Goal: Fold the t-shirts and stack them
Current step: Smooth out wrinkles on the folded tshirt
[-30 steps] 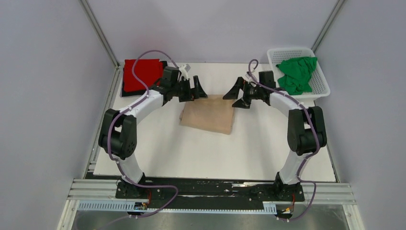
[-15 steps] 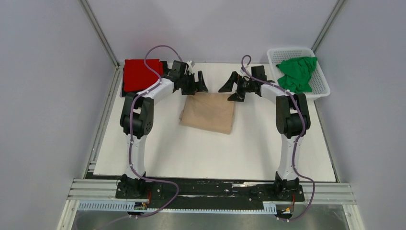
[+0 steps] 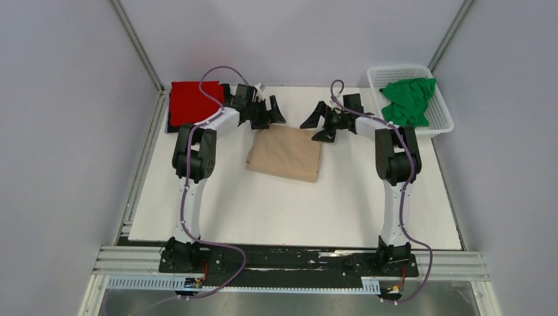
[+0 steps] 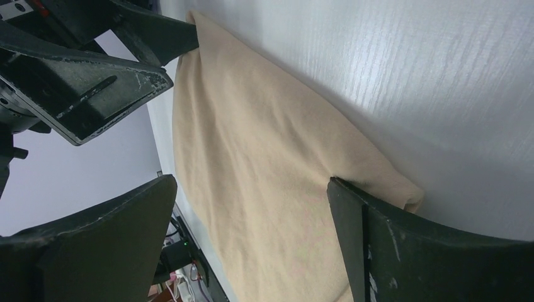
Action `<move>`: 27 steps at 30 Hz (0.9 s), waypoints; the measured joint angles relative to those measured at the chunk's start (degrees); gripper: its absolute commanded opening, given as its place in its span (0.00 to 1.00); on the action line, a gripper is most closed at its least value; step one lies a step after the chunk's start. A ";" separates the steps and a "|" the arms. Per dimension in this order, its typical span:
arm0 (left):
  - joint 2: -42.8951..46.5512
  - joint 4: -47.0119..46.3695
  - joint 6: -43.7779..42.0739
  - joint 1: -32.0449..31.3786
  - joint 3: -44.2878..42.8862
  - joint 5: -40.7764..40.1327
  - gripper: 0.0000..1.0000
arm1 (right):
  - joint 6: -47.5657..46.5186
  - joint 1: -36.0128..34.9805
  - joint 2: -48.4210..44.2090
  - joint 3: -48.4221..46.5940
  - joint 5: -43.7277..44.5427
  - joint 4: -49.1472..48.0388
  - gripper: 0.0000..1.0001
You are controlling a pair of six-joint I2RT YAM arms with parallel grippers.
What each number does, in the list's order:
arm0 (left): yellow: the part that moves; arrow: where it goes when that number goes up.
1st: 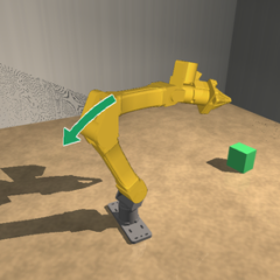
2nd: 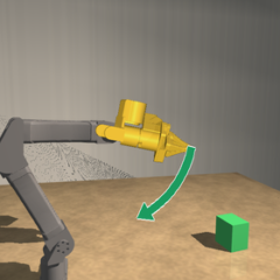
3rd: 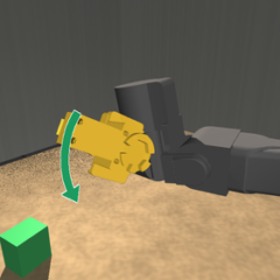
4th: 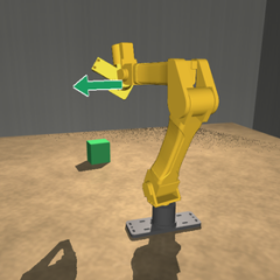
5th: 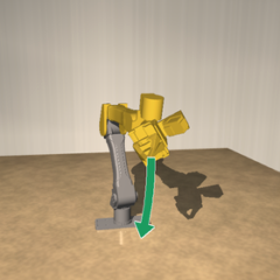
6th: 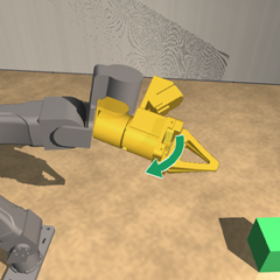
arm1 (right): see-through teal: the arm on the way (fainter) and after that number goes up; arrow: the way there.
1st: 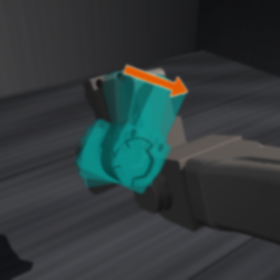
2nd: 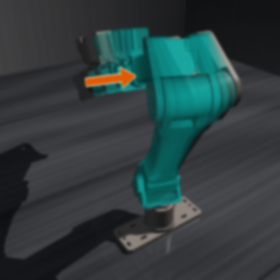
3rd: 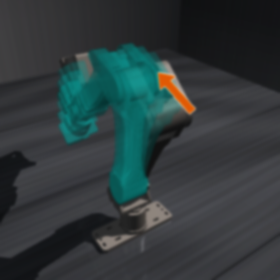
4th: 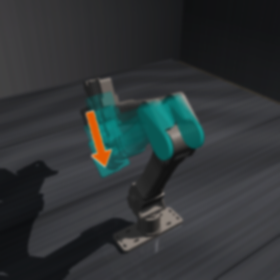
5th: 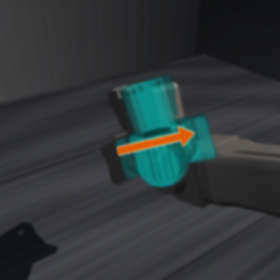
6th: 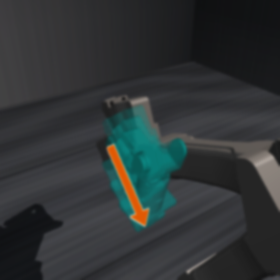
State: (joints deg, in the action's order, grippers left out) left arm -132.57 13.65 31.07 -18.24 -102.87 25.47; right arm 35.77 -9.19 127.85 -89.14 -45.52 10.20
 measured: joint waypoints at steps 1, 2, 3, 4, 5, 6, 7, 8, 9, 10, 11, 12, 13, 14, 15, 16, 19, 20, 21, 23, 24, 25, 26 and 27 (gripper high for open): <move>0.00 -0.24 0.33 0.02 0.15 0.37 1.00 | 0.15 0.02 0.02 0.09 0.04 -0.22 1.00; 0.00 -0.74 0.57 0.02 0.52 0.55 1.00 | 0.35 0.09 0.02 0.35 0.04 -0.55 1.00; 0.20 -1.90 0.74 0.07 1.53 0.57 1.00 | 0.59 0.17 0.02 0.66 0.04 -1.01 1.00; 0.70 -3.04 0.83 0.09 2.75 0.52 1.00 | 0.81 0.28 0.02 1.07 0.02 -1.55 1.00; 1.55 -4.68 1.05 0.13 4.72 0.33 1.00 | 1.14 0.28 0.00 1.55 -0.04 -2.23 1.00; 2.93 -6.47 1.20 0.07 7.45 -0.22 1.00 | 1.42 0.28 -0.09 2.08 -0.22 -2.99 1.00; 4.26 -7.52 1.42 -0.04 9.77 -0.87 1.00 | 1.68 0.35 -0.39 2.99 -0.44 -4.13 1.00; 6.36 -8.48 1.70 -0.28 13.05 -1.92 1.00 | 1.79 0.35 -0.96 4.39 -0.61 -5.40 1.00; 8.07 -8.50 1.97 -0.59 15.34 -2.80 1.00 | 1.86 0.35 -1.66 5.68 -0.63 -6.32 1.00; 10.10 -8.74 2.10 -1.09 18.16 -4.07 1.00 | 1.81 0.35 -2.62 7.37 -0.52 -7.28 1.00; 12.13 -8.48 2.23 -1.84 20.70 -5.42 1.00 | 1.68 0.33 -3.80 9.07 -0.42 -7.67 1.00; 14.47 -7.69 2.25 -2.86 23.32 -7.15 1.00 | 1.60 0.20 -4.87 10.58 -0.39 -7.63 1.00; 16.28 -6.69 2.23 -3.91 25.07 -8.85 1.00 | 1.20 -0.07 -6.25 12.37 -0.15 -7.45 1.00; 17.73 -5.57 2.23 -4.63 26.32 -10.27 1.00 | 0.85 -0.22 -7.26 13.40 0.13 -6.84 1.00; 18.95 -4.26 2.19 -5.51 27.21 -11.80 1.00 | 0.46 -0.31 -8.09 13.94 0.55 -6.05 1.00; 20.06 -2.36 2.12 -6.64 27.69 -13.42 1.00 | -0.07 -0.37 -8.94 14.38 1.22 -4.98 1.00; 21.86 1.09 1.99 -7.72 27.69 -17.31 1.00 | -1.49 -0.37 -11.47 15.04 3.93 -2.23 1.00; 22.58 2.40 1.95 -7.74 27.69 -18.91 1.00 | -1.92 -0.37 -12.70 15.54 5.01 -1.49 1.00; 23.61 4.00 1.81 -7.69 27.69 -20.70 1.00 | -2.36 -0.37 -14.23 16.31 6.05 -0.81 1.00; 25.77 6.10 1.77 -7.65 27.91 -23.04 1.00 | -2.93 -0.37 -17.94 18.25 7.98 0.22 1.00; 27.36 6.64 1.84 -7.61 28.55 -23.96 1.00 | -3.10 -0.37 -20.39 19.69 9.16 0.48 1.00; 28.92 7.10 1.90 -7.58 29.31 -24.55 1.00 | -3.13 -0.37 -22.60 21.03 10.16 0.61 1.00; 30.51 7.34 2.08 -7.56 30.38 -24.94 1.00 | -3.15 -0.37 -25.18 22.69 11.61 0.68 1.00; 32.68 7.61 2.43 -7.54 32.04 -25.18 1.00 | -3.15 -0.37 -27.91 24.48 13.14 0.72 1.00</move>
State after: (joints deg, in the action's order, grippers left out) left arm -99.90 21.26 33.50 -25.78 -70.83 0.30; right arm 32.62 -9.56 99.94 -64.66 -32.38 10.92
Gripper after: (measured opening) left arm 0.997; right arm 0.998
